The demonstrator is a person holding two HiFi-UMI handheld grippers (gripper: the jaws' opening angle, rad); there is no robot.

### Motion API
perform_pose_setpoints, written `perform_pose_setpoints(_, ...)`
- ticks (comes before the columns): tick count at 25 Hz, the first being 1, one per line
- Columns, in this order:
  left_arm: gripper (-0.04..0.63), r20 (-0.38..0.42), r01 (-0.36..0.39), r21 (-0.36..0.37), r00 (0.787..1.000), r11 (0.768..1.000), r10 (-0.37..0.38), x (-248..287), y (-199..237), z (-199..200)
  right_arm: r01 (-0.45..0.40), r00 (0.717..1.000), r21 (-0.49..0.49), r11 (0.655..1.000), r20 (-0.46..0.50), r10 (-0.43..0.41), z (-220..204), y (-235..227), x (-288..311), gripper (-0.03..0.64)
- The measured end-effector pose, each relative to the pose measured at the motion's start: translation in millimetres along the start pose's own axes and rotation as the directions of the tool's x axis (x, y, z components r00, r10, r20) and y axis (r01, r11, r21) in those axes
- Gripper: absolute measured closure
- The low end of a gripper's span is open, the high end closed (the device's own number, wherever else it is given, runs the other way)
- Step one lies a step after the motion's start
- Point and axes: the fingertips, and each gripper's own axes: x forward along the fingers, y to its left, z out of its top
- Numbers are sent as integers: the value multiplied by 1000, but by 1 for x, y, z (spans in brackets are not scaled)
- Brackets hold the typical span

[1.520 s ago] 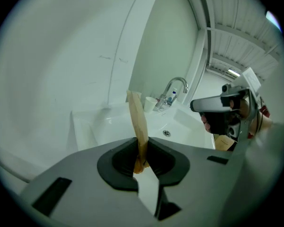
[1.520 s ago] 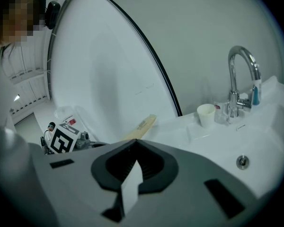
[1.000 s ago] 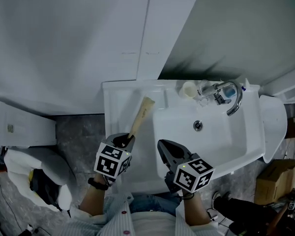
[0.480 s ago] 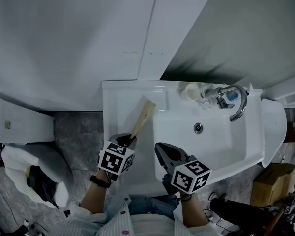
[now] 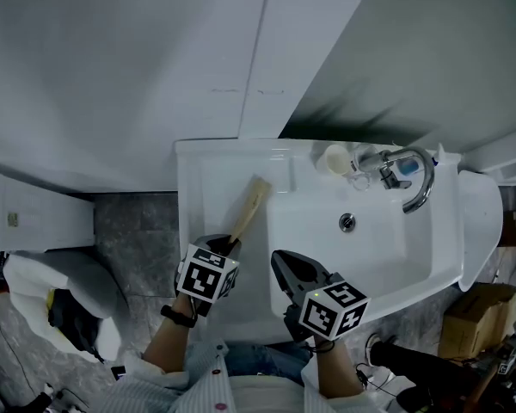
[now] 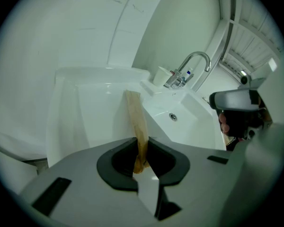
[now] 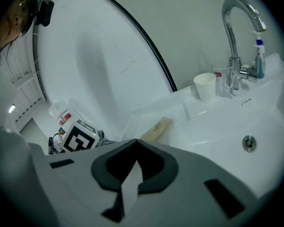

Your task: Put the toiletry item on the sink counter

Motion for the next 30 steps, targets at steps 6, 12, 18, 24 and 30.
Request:
perform_pose_setpoints(6, 531, -10, 3, -28, 1000, 1000, -3, 7, -1, -4, 6, 1000, 10, 1000, -1, -6, -2, -4, -2, 606)
perform_pose_setpoints(12, 518, 8, 19, -72, 1000, 997, -19, 12, -2, -6, 10, 1000, 16, 1000, -9, -9, -5, -6, -3, 607)
perform_pose_setpoints(18, 491, 20, 38, -83, 999, 996, -36, 12, -5, -6, 8, 1000, 17, 1000, -10, -8, -5, -5, -4, 607)
perform_pose_setpoints(24, 441, 42, 57, -87, 998, 995, -54, 12, -9, -3, 2, 1000, 16, 1000, -6, -2, -5, -4, -4, 607)
perform_pose_setpoints(30, 388, 79, 51, -71, 996, 996, -45, 8, -8, 5, -3, 1000, 12, 1000, -4, 3, -5, -1, -7, 606)
